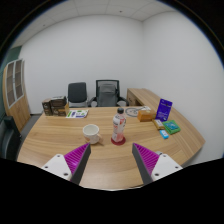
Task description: Pour water
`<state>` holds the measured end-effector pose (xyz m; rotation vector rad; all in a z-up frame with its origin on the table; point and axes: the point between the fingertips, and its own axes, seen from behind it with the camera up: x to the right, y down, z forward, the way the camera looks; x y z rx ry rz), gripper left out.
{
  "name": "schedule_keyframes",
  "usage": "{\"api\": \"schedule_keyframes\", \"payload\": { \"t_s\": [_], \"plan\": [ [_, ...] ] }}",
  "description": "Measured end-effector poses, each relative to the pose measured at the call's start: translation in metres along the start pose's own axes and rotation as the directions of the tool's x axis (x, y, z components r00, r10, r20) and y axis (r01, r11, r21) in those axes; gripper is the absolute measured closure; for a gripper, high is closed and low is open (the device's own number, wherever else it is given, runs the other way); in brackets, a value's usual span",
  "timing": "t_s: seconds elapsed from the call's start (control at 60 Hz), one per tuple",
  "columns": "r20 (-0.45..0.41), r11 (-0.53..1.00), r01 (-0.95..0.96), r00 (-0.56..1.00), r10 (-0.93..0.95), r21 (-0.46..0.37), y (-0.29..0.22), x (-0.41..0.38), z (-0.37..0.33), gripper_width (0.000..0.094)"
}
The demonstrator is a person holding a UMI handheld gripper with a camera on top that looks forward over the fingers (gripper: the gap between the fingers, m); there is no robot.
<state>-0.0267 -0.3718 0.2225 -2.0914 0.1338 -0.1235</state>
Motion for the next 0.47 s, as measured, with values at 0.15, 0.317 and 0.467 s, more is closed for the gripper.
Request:
{"api": "schedule_keyframes", "payload": {
  "t_s": [0.15, 0.317, 0.467],
  "plan": [
    [-0.025, 1.000, 0.009, 1.000, -0.008, 0.011, 0.004, -0.004, -0.035, 0.0075],
    [-0.030, 1.000, -0.002, 1.000, 0.002, 0.011, 0.008, -0.010, -0.054, 0.0073],
    [-0.028, 1.000, -0.018, 0.999, 0.018, 0.001, 0.008, -0.016, -0.064, 0.0074]
  ]
}}
